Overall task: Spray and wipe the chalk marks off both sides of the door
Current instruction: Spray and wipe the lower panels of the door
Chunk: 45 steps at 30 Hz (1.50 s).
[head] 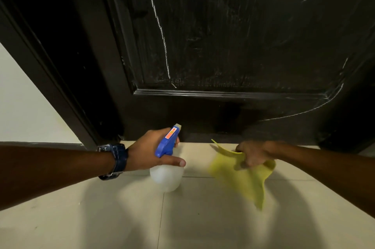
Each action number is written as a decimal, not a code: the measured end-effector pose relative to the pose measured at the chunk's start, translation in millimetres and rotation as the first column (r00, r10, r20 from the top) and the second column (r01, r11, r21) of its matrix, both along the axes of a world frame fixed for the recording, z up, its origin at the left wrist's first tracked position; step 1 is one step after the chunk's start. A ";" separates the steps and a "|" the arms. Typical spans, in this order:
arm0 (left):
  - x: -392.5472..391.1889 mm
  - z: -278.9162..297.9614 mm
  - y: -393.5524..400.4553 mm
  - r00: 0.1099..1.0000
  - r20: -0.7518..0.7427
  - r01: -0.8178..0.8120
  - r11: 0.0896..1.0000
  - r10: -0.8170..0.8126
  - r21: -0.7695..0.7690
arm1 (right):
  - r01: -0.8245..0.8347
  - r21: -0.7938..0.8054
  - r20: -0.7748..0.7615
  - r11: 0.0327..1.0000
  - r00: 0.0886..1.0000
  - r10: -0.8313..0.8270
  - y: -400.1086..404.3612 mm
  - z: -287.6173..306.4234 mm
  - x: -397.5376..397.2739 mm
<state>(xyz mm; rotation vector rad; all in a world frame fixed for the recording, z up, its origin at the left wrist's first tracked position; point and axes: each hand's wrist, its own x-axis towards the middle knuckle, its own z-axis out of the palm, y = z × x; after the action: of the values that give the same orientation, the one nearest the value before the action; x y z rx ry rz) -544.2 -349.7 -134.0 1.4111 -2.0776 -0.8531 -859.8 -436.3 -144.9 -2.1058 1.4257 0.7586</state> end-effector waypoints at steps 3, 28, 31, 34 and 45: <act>1.9 5.5 2.0 1.000 0.019 0.003 1.000 -0.003 -0.005 | -0.104 -0.176 0.038 0.979 0.993 0.112 3.9 0.3 -1.9; 4.1 22.3 3.4 0.997 0.080 -0.008 1.000 0.008 0.002 | -0.625 -0.736 -0.475 0.260 0.751 0.459 -28.4 54.4 64.3; 5.6 23.5 0.4 0.998 0.055 -0.009 1.000 0.010 -0.016 | -0.690 -0.703 -0.594 0.174 0.703 0.392 -17.6 54.4 75.7; 8.2 25.2 -1.2 0.999 0.037 -0.019 0.999 0.020 -0.047 | -0.792 -0.601 -0.666 0.105 0.569 0.482 -20.2 46.9 72.9; 11.3 20.9 -5.0 1.000 0.010 0.007 0.999 -0.007 -0.049 | -0.921 -0.376 -0.807 -0.102 0.271 0.525 -41.3 14.8 53.9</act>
<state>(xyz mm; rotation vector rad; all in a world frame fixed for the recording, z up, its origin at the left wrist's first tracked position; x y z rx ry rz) -532.8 -354.7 -113.1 1.3860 -2.0974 -0.7945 -805.8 -477.6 -130.1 -3.9890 0.3707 1.0545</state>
